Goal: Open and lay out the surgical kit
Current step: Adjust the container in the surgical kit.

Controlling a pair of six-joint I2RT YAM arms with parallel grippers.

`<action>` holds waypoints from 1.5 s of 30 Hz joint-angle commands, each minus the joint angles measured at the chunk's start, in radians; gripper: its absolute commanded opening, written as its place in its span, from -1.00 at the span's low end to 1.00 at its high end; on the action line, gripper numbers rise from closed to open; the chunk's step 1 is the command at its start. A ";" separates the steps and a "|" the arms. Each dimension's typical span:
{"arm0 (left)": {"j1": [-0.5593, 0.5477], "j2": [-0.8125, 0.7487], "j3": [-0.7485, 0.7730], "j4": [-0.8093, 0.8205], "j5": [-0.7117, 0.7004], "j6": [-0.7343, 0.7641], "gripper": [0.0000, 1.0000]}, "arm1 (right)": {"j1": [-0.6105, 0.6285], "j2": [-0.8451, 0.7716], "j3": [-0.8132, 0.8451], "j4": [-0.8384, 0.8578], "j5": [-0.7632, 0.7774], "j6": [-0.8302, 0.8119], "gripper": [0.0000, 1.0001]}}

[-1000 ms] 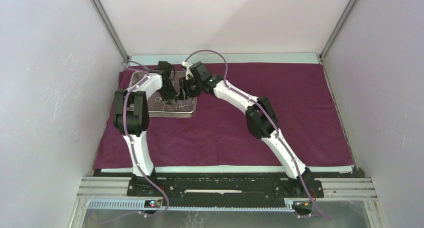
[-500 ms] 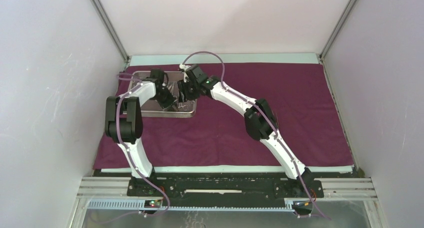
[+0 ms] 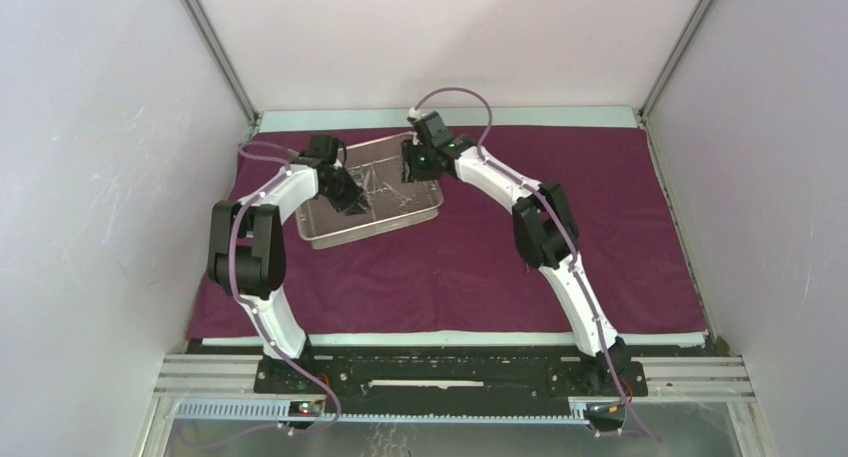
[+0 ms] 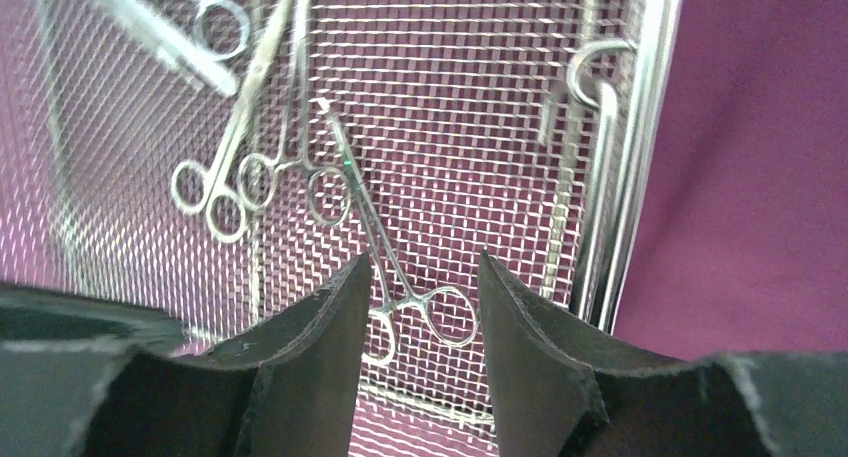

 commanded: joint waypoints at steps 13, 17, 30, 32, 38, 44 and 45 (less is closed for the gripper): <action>0.081 0.081 0.255 -0.086 -0.164 0.046 -0.46 | -0.151 -0.238 -0.377 0.005 0.190 -0.011 0.16; 0.083 0.221 0.471 -0.179 -0.163 0.077 -0.47 | -0.118 -0.230 -0.327 0.022 0.157 -0.089 0.25; 0.082 0.525 0.866 -0.270 -0.073 0.104 -0.46 | -0.079 -0.090 -0.116 -0.092 0.138 -0.171 0.09; 0.083 0.559 0.928 -0.284 -0.070 0.106 -0.45 | -0.072 -0.077 -0.106 -0.105 0.148 -0.177 0.08; 0.070 0.617 1.046 -0.283 -0.008 0.097 -0.44 | -0.065 -0.035 -0.077 -0.134 0.164 -0.178 0.05; 0.056 0.543 0.999 -0.234 0.022 0.093 -0.43 | -0.038 0.015 -0.006 -0.179 0.235 -0.184 -0.01; 0.056 0.527 0.985 -0.228 0.025 0.091 -0.42 | -0.031 0.024 0.004 -0.193 0.254 -0.184 -0.05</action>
